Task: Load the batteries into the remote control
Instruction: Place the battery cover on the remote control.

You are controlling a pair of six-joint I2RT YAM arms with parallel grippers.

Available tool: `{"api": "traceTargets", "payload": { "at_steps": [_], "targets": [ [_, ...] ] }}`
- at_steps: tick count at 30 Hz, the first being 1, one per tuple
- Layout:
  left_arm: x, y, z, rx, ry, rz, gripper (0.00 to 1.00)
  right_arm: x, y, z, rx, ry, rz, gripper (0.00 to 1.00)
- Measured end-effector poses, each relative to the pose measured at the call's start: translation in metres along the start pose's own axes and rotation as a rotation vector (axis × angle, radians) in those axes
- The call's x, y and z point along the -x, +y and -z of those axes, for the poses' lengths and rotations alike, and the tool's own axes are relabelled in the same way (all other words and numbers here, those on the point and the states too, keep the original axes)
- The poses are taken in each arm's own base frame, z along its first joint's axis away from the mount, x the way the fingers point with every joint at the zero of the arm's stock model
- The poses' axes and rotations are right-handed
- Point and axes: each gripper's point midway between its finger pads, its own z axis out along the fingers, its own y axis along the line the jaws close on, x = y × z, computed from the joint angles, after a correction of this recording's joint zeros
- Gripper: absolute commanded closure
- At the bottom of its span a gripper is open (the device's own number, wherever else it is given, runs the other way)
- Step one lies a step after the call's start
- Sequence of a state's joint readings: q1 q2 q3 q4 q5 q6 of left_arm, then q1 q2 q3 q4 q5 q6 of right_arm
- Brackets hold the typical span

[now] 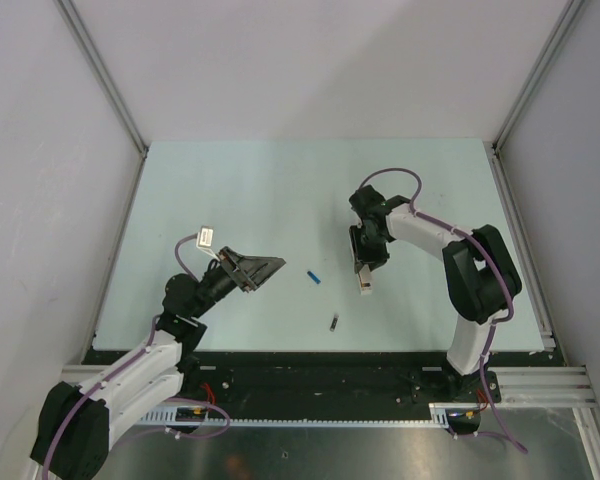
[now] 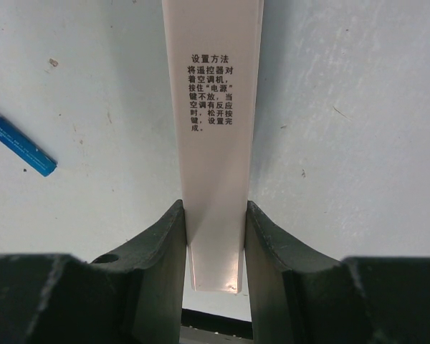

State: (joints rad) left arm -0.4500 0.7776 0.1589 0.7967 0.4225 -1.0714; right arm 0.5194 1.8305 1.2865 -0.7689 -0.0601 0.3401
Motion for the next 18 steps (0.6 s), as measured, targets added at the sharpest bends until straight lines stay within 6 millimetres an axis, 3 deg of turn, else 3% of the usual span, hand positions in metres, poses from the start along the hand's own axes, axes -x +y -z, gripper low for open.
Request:
{"api": "traceTargets", "payload": {
  "at_steps": [18],
  "targets": [
    [0.0,0.0001,0.0,0.0,0.0,0.0,0.19,-0.002,-0.0079,-0.005,-0.035,0.004,-0.002,0.69]
  ]
}}
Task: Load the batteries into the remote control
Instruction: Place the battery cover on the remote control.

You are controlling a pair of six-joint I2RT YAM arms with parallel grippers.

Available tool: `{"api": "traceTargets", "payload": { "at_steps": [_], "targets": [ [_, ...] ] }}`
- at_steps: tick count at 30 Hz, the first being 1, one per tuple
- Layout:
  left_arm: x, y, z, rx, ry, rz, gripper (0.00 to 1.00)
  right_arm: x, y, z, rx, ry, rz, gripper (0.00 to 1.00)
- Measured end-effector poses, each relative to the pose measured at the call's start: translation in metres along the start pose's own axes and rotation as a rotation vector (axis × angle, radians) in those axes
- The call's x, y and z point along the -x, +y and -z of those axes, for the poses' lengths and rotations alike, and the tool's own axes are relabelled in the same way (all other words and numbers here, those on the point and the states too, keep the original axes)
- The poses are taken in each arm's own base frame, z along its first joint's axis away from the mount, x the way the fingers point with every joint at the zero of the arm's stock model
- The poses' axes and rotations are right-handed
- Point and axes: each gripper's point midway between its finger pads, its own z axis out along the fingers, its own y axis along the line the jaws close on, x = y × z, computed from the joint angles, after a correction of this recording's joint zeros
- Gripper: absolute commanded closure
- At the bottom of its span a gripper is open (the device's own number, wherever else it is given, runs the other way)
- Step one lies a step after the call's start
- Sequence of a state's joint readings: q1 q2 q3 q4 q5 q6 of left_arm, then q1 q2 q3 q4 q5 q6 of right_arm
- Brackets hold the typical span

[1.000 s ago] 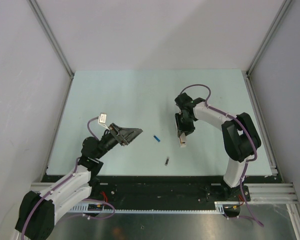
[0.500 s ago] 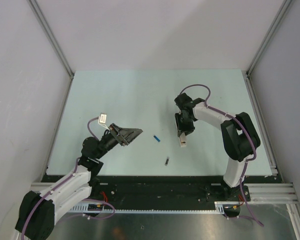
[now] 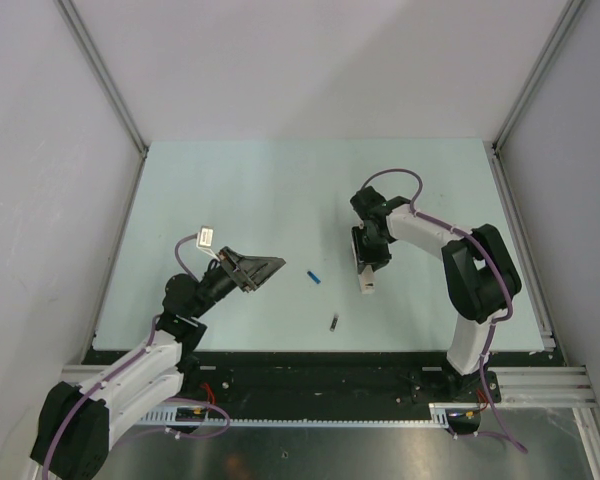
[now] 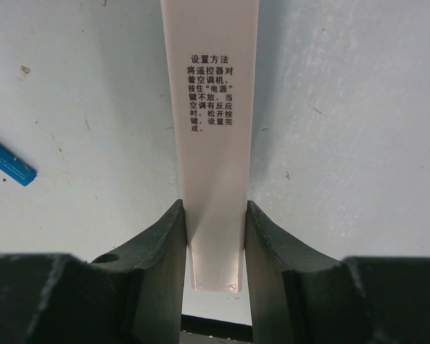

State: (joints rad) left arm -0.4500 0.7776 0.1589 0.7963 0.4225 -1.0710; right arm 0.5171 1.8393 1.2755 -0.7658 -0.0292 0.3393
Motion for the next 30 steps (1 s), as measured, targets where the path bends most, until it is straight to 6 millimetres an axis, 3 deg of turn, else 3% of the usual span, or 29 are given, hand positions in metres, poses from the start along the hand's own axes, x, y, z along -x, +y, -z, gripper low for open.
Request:
{"api": "traceTargets", "payload": {
  "at_steps": [30],
  "targets": [
    [-0.0008,-0.0028,0.0004,-0.009,0.002,-0.002,0.19,0.0001,0.005,0.0059,0.005,-0.017,0.006,0.65]
  ]
}}
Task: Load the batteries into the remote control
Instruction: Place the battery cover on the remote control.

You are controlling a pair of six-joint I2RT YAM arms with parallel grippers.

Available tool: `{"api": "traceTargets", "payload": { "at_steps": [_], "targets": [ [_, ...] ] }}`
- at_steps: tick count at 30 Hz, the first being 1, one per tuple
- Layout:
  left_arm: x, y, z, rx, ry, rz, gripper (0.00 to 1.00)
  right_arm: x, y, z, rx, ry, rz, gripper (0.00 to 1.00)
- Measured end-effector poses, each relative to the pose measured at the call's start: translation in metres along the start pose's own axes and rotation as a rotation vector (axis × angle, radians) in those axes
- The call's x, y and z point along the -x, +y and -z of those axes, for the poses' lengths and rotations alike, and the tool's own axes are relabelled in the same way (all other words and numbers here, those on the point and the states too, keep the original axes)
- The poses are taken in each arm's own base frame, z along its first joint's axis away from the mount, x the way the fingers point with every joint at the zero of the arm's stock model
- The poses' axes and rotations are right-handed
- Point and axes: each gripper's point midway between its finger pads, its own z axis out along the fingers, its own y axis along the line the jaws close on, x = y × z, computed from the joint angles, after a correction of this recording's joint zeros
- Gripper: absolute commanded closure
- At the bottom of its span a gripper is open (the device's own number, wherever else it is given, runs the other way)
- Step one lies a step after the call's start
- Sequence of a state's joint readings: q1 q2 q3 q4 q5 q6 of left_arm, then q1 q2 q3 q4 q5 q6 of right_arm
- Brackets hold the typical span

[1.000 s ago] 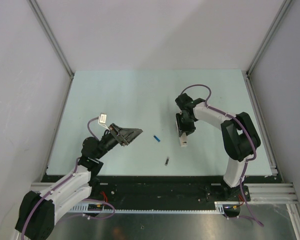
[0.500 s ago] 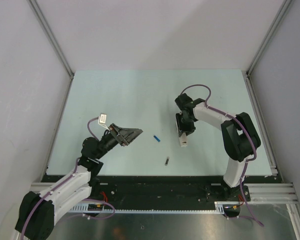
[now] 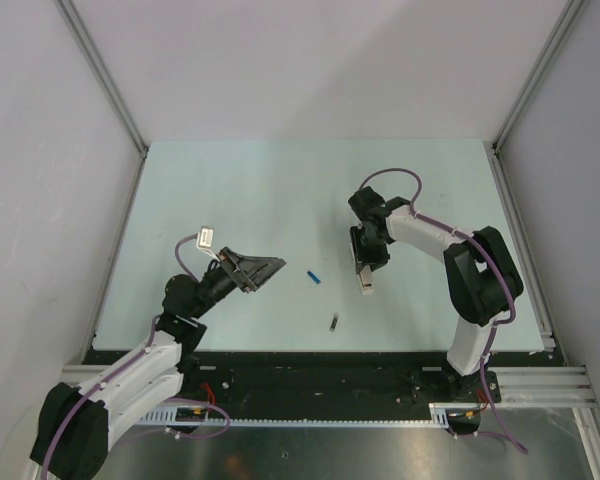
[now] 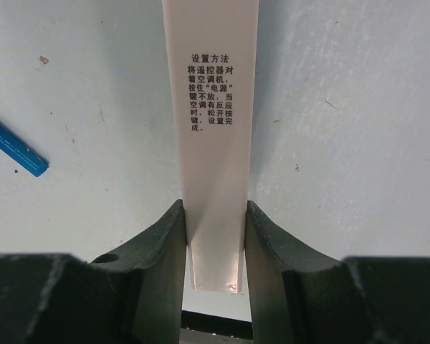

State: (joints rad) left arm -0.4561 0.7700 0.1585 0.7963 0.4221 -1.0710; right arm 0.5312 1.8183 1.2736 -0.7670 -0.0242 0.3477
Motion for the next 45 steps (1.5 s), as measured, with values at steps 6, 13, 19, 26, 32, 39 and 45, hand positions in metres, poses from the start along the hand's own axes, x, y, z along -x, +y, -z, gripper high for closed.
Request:
{"api": "traceTargets", "payload": {
  "at_steps": [6,13,19,26,32,39,45],
  "targets": [
    [-0.0008,0.001,0.0004,0.002,0.002,0.001,0.19,-0.0013,-0.0008,0.0002,-0.004,0.005,0.0,0.64],
    [-0.0022,0.0029,0.001,0.007,0.004,-0.001,0.19,-0.0013,-0.0012,0.0,-0.008,0.004,0.002,0.62],
    [-0.0023,0.0032,0.0011,0.007,0.005,-0.003,0.19,-0.0016,-0.0017,-0.0008,-0.011,0.006,0.002,0.6],
    [-0.0023,0.0032,0.0011,0.007,0.005,-0.003,0.19,-0.0018,-0.0018,-0.0014,-0.011,0.007,0.002,0.59],
    [-0.0023,0.0033,0.0011,0.008,0.005,-0.003,0.19,-0.002,-0.001,-0.0014,-0.007,0.009,0.002,0.58],
    [-0.0024,0.0034,0.0011,0.008,0.005,-0.003,0.19,-0.0029,0.0009,-0.0012,0.004,0.014,0.002,0.58],
    [-0.0024,0.0034,0.0011,0.008,0.005,-0.003,0.19,-0.003,0.0012,-0.0012,0.005,0.014,0.002,0.57]
  ]
}}
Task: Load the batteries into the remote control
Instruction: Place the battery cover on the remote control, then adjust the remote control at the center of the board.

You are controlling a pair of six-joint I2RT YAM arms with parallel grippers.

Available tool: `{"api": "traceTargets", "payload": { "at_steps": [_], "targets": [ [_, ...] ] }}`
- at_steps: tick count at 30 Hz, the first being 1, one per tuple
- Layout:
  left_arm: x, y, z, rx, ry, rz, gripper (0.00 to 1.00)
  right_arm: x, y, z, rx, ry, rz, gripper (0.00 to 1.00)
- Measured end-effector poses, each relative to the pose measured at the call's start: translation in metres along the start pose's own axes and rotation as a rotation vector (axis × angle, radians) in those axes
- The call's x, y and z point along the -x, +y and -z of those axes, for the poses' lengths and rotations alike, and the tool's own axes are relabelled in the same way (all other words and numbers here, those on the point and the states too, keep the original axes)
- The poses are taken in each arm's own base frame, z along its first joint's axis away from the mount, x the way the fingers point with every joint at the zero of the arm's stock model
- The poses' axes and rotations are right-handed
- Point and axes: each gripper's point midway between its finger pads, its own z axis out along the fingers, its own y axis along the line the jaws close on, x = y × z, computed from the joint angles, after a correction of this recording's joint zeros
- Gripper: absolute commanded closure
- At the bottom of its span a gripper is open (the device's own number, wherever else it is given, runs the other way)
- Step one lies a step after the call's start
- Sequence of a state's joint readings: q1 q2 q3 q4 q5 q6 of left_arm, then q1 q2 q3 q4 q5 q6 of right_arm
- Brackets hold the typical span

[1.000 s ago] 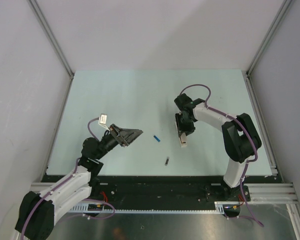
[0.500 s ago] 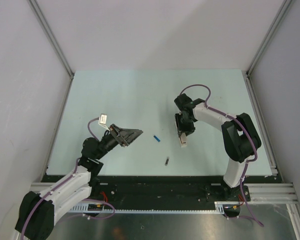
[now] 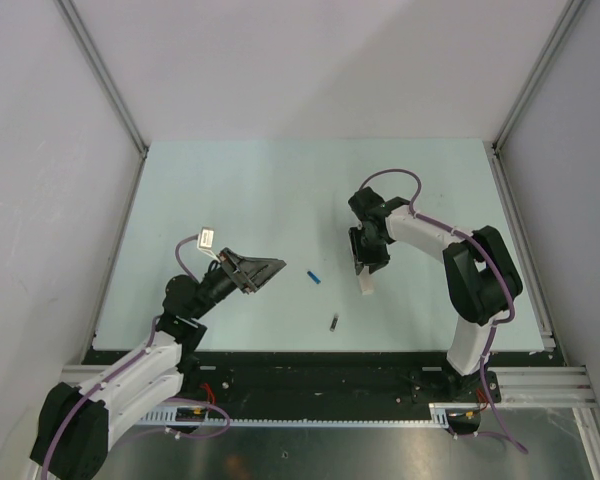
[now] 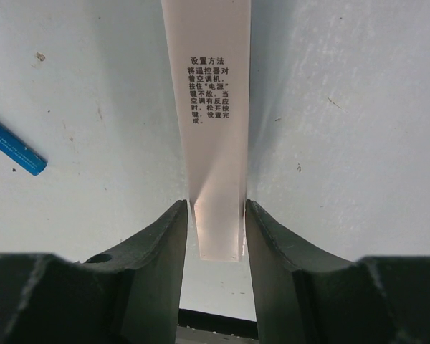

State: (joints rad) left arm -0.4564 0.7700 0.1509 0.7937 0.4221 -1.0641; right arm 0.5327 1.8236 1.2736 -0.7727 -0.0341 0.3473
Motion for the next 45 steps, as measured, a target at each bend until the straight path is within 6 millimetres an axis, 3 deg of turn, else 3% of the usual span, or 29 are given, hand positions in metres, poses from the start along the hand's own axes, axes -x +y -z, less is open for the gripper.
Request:
{"api": "traceTargets", "payload": {
  "at_steps": [8,18,25,45],
  "targets": [
    [0.0,0.0,0.0,0.0,0.0,0.0,0.19,0.0,0.0,0.002,0.001,-0.003,-0.001,0.52],
    [-0.001,0.003,-0.001,0.01,0.005,0.005,0.19,0.007,0.012,0.029,0.026,-0.084,0.019,0.49],
    [-0.002,0.004,-0.001,0.014,0.008,0.007,0.19,0.005,0.017,0.027,-0.005,-0.101,0.052,0.49],
    [-0.002,0.005,-0.001,0.016,0.009,0.008,0.19,0.018,-0.009,0.017,-0.106,-0.132,0.011,0.5]
  ]
}}
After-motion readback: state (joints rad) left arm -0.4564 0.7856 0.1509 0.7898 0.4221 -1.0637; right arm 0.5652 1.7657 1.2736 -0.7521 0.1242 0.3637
